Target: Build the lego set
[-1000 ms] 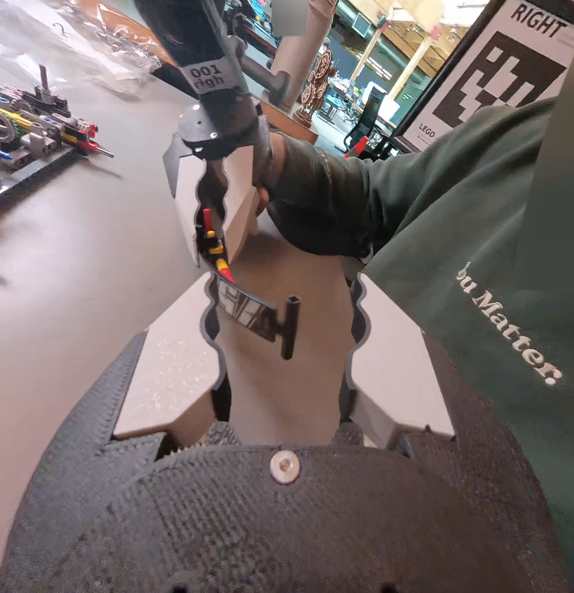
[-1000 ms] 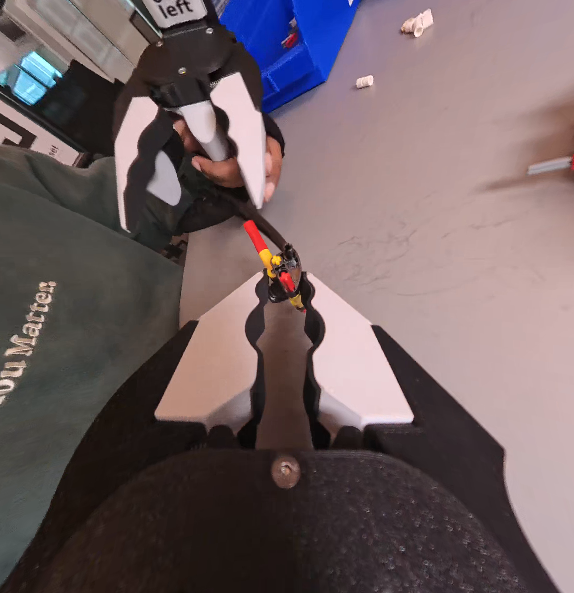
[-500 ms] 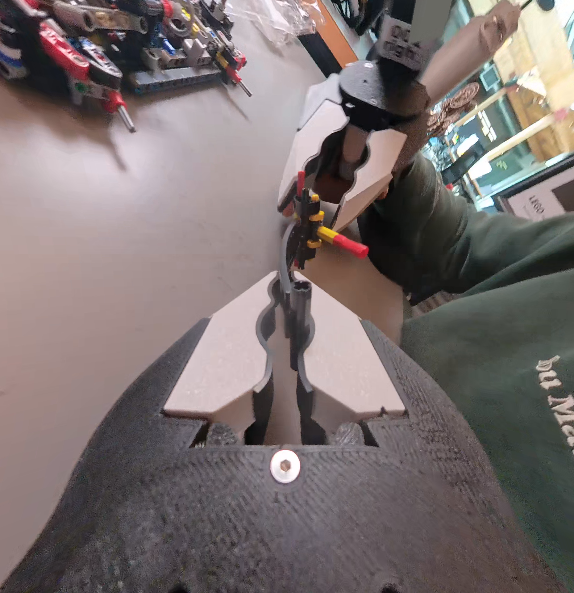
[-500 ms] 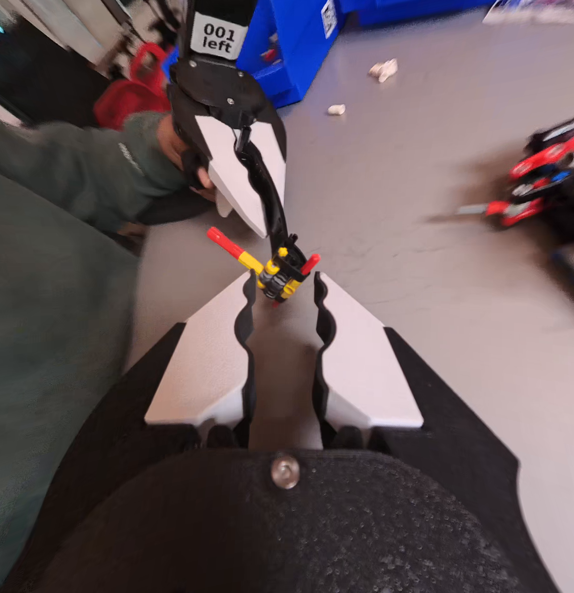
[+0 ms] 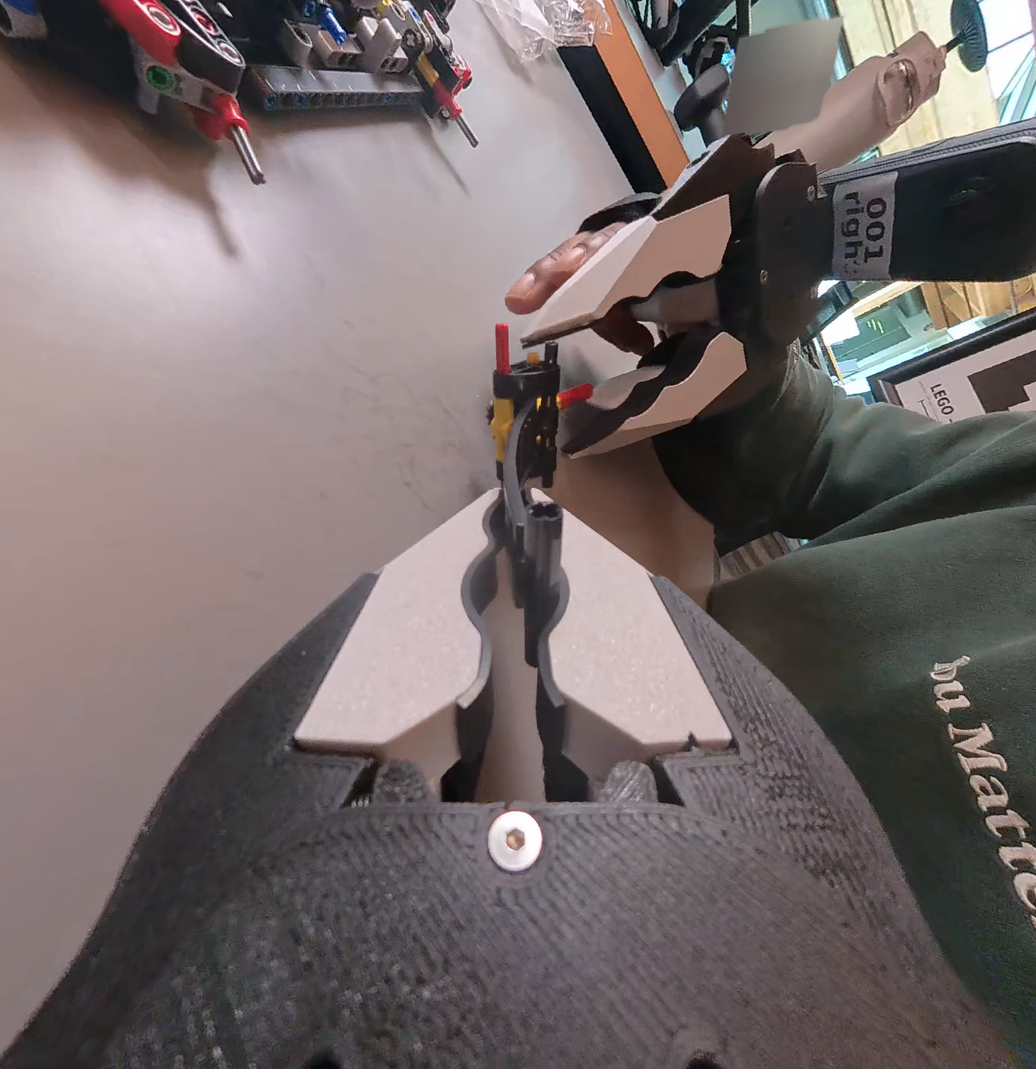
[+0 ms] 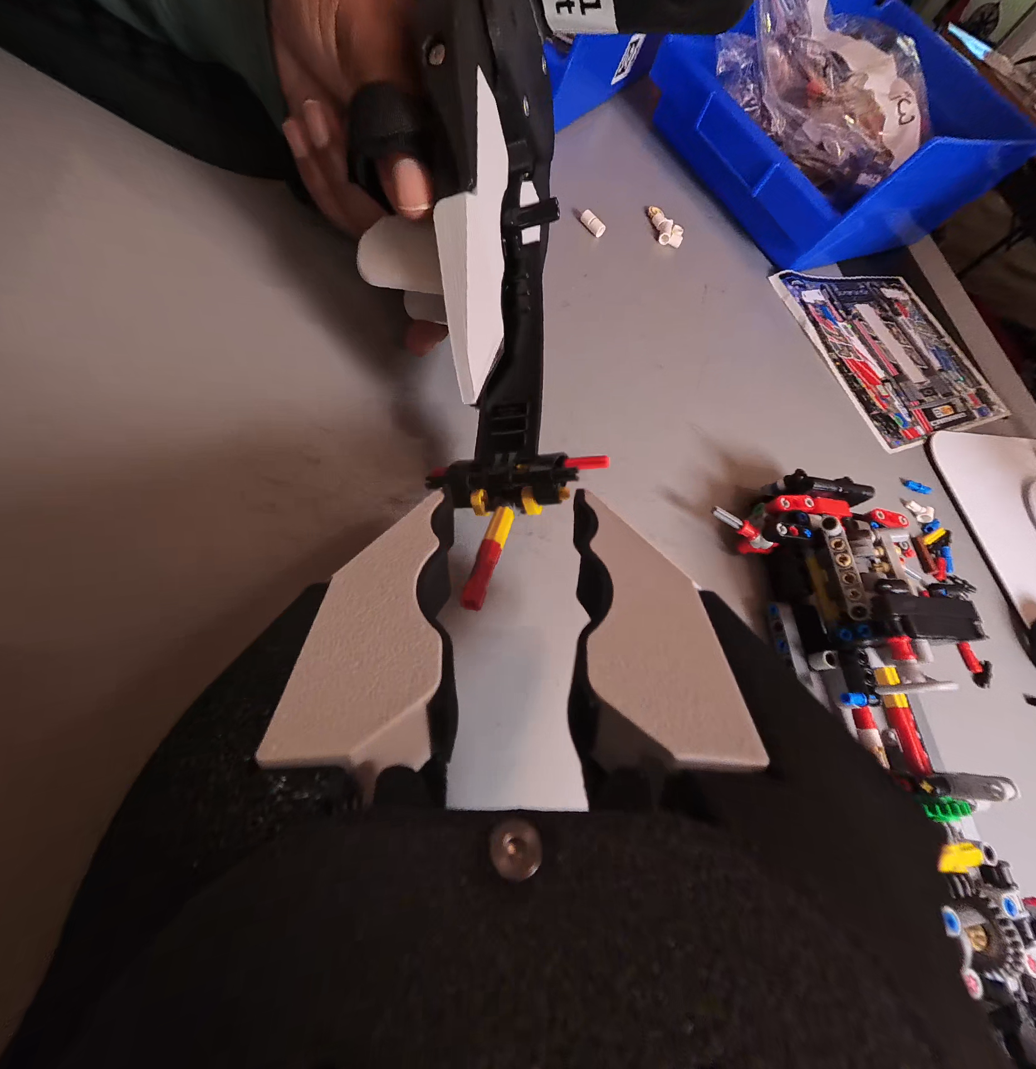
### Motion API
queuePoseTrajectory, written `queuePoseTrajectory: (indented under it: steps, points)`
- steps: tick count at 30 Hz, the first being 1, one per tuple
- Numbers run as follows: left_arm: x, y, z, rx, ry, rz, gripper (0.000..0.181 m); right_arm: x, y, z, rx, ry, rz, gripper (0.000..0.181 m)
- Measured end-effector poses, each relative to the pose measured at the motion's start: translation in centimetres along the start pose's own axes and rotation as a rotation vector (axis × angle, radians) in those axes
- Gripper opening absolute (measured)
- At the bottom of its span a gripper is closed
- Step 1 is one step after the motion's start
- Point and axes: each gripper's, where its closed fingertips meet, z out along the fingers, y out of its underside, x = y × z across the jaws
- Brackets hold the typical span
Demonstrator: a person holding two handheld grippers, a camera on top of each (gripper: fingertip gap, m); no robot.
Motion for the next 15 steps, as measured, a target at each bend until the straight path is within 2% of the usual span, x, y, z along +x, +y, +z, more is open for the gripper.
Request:
queuePoseTrajectory:
  steps: [4, 8, 13, 15]
  points:
    - [-0.1, -0.1, -0.3, -0.005, 0.008, 0.004, 0.012, 0.3, 0.3, 0.3, -0.002, 0.020, -0.010, 0.020]
    - [-0.7, -0.8, -1.6, 0.000, -0.033, 0.062, 0.033, 0.2, 1.0, 0.5, -0.043, 0.003, 0.008, 0.033]
    - [-3.1, -3.0, -4.9, 0.034, -0.305, 0.323, 0.048, -0.5, 1.5, 0.4, -0.082, -0.030, 0.026, 0.035]
    - [-3.1, -4.2, -5.9, 0.066, -0.408, 0.481, 0.048, -0.9, 2.2, 0.5, -0.137, -0.051, 0.035, 0.035]
